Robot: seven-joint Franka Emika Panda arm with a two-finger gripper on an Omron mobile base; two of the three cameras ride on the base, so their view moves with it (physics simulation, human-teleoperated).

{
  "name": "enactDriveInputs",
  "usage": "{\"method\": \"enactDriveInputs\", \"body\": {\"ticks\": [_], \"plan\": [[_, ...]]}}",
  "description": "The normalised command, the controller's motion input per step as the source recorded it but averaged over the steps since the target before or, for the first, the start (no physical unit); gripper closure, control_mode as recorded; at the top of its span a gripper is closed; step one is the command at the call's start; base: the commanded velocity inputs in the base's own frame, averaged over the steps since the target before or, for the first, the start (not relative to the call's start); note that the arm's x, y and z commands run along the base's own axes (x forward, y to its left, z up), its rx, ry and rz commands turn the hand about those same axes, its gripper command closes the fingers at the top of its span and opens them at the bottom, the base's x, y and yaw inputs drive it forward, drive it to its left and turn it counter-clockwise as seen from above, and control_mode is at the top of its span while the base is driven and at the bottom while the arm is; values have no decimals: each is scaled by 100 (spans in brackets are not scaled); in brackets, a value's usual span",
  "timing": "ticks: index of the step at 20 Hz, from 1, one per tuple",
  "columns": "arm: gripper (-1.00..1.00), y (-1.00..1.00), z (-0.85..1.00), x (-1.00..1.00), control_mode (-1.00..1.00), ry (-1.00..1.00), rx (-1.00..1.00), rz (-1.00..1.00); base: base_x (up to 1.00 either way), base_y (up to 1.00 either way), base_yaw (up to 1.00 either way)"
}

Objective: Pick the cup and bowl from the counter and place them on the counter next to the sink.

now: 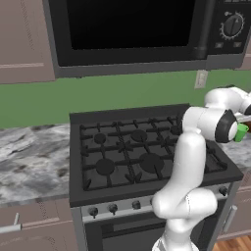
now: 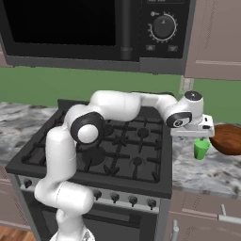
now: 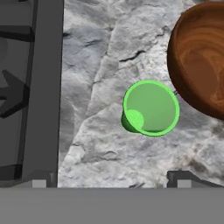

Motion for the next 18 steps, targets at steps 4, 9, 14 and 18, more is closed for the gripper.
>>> {"method": "enactDriveInputs", "body": {"ticks": [4,9,14,18], "plan": [[-100,-9,-12,27,-100,0,0,0,0,0,0],[-100,-8,-20,30,-100,0,0,0,0,0,0],[-100,-1,-28,37,-100,0,0,0,0,0,0],[-100,-1,-24,34,-100,0,0,0,0,0,0]]}}
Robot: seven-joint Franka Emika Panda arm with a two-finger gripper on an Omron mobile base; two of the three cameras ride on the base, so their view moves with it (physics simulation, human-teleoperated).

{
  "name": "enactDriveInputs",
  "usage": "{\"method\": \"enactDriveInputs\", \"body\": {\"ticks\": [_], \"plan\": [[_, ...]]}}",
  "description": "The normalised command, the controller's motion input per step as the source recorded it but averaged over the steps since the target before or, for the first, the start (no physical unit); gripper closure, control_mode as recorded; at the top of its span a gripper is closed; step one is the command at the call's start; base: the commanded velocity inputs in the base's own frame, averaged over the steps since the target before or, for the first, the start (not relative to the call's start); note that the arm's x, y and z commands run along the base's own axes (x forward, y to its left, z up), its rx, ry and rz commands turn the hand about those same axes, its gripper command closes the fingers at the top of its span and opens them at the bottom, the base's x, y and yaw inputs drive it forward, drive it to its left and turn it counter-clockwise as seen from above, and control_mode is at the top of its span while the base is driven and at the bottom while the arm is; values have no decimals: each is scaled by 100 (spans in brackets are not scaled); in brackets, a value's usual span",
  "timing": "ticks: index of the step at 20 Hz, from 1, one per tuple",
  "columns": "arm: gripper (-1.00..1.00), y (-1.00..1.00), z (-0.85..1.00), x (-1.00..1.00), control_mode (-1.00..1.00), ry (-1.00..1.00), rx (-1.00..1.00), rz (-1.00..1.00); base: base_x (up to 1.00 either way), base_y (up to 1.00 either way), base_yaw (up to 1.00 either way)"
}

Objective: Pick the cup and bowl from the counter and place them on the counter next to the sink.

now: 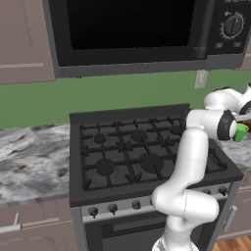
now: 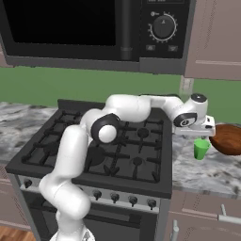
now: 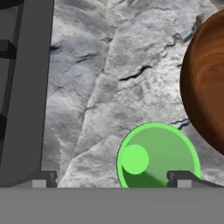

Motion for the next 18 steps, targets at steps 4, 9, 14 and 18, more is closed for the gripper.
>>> {"method": "enactDriveInputs", "body": {"ticks": [4,9,14,18], "plan": [[-100,-17,-15,21,-100,0,0,0,0,0,0],[-100,-40,-7,4,-100,0,0,0,0,0,0],[-100,-20,-1,0,-100,0,0,0,0,0,0],[-100,-2,0,0,-100,0,0,0,0,0,0]]}}
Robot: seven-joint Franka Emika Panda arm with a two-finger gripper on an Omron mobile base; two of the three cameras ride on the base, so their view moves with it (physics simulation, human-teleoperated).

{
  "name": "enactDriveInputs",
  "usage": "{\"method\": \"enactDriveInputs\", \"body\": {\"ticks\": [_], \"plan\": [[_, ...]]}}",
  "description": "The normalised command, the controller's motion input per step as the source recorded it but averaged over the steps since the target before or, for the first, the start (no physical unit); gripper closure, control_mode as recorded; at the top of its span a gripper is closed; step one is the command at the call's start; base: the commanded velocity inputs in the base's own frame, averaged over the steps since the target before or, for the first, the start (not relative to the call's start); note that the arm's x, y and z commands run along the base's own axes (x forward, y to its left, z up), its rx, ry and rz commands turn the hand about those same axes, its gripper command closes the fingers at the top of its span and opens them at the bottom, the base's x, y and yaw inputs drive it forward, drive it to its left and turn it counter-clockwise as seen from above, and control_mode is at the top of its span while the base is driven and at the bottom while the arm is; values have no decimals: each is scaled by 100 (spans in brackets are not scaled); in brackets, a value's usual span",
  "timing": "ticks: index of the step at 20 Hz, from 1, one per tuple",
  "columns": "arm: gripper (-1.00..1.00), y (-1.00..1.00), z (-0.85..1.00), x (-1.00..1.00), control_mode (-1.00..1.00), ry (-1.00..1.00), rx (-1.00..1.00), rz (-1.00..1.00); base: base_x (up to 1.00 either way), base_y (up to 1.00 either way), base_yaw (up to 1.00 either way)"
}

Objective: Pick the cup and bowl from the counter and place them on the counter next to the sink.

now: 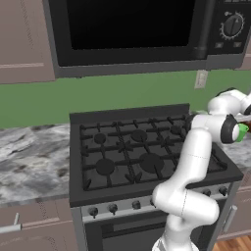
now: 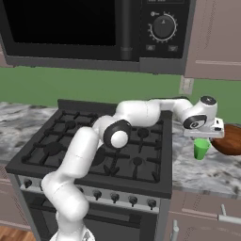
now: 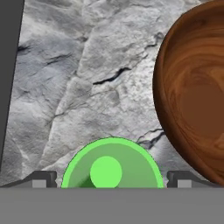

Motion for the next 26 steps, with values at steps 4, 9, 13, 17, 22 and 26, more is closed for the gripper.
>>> {"method": "enactDriveInputs", "body": {"ticks": [4,9,13,17,22,26], "plan": [[-100,0,-2,0,-100,0,0,0,0,0,0],[-100,19,-8,-2,-100,4,0,0,0,0,0],[-100,32,-7,0,-100,3,0,0,0,0,0],[-100,32,-8,-3,-100,3,0,0,0,0,0],[-100,0,-14,0,-100,0,0,0,0,0,0],[-100,0,-27,-1,-100,0,0,0,0,0,0]]}}
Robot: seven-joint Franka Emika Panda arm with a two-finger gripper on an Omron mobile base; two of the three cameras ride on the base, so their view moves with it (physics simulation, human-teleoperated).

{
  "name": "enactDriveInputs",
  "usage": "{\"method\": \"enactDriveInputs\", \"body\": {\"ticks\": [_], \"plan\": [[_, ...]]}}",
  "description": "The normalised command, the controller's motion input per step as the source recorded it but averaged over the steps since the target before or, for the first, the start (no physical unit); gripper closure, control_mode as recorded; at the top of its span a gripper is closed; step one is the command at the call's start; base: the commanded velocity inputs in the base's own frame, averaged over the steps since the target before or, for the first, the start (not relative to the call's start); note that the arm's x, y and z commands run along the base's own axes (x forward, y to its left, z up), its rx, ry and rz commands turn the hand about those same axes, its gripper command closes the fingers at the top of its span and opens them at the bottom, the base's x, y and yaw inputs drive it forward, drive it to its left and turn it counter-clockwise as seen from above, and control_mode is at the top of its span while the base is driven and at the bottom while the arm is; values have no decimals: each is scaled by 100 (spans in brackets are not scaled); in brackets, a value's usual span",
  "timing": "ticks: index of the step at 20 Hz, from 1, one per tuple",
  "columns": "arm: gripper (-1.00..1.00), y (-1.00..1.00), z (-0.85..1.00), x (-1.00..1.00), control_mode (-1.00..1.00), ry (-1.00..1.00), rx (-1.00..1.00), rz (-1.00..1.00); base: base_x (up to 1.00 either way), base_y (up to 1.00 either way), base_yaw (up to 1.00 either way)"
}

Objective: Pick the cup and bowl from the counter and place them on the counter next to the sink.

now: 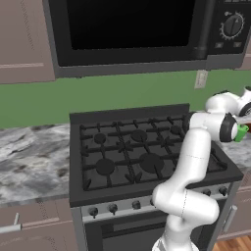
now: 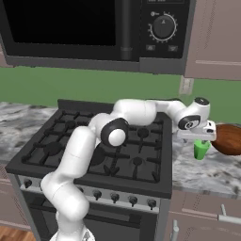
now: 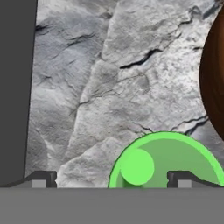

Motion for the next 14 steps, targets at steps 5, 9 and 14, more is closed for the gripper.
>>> {"method": "enactDriveInputs", "body": {"ticks": [5,9,14], "plan": [[-100,0,-27,0,-100,0,0,0,0,0,0],[-100,0,-19,0,-100,0,0,0,0,0,0],[-100,0,-5,0,-100,0,0,0,0,0,0]]}}
